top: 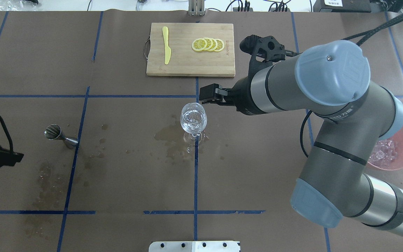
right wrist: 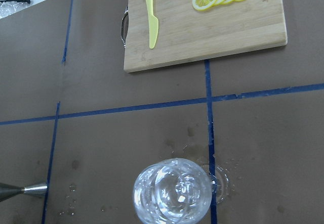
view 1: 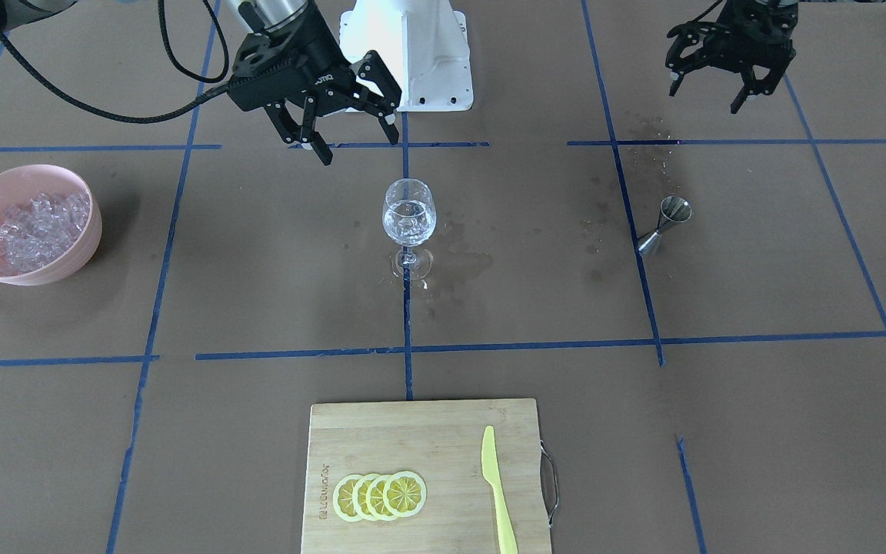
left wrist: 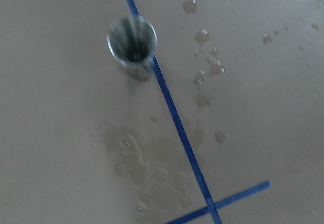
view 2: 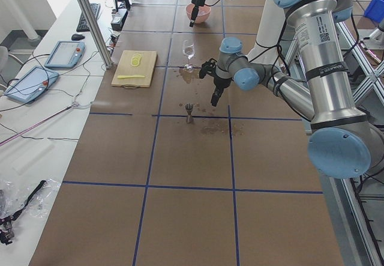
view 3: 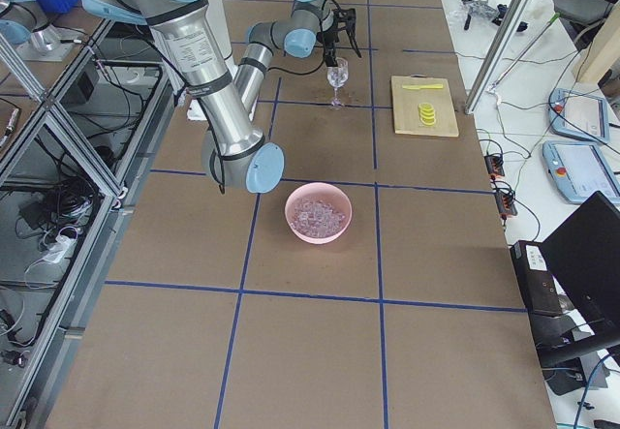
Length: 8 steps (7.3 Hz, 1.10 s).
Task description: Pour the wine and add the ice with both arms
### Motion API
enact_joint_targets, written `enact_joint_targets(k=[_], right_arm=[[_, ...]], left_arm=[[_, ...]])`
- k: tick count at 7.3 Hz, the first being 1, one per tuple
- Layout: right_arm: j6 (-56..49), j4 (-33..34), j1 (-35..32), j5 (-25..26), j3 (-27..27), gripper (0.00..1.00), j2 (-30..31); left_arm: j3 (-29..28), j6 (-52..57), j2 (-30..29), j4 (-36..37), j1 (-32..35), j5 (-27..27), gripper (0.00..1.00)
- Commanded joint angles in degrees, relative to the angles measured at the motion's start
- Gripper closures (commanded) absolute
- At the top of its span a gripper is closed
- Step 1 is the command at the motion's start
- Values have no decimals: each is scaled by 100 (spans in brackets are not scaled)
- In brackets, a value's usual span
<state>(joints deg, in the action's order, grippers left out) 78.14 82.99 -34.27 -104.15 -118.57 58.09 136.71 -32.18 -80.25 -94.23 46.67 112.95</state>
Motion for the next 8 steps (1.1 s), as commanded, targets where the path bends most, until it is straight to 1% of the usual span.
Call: enact_joint_targets(k=[1,2,3,4,5,6,7,8], right_arm=[[-253,24,-350,-253,-26,0,220],[-838,15,-666,-490,-8,0,447],[-1418,15,-1043,-719,35,0,693],[-2042,24,-1447,-973,79,0,939],[-2648,24,-1938,-1437,297,0,1115],[-3211,24,-2378,-1799,595,0,1256],[-3713,102,-2800,-2133,912,0,1406],[-4553,208,-3170,-2214,1124,0,1790]], left_arm=[[-442,853,-1392,1289,937,34,0],[-557,941,-1563,1302,1262,42,0],[-706,1421,-1590,1294,1561,199,0],[-1082,1817,-1625,1215,2269,836,0],[-1816,2430,-1748,1014,3033,1478,0],[-2389,2723,-1740,769,3415,1597,0],[-2848,2735,-1757,644,3775,1590,0],[-3209,2866,-1766,608,3997,1589,0]])
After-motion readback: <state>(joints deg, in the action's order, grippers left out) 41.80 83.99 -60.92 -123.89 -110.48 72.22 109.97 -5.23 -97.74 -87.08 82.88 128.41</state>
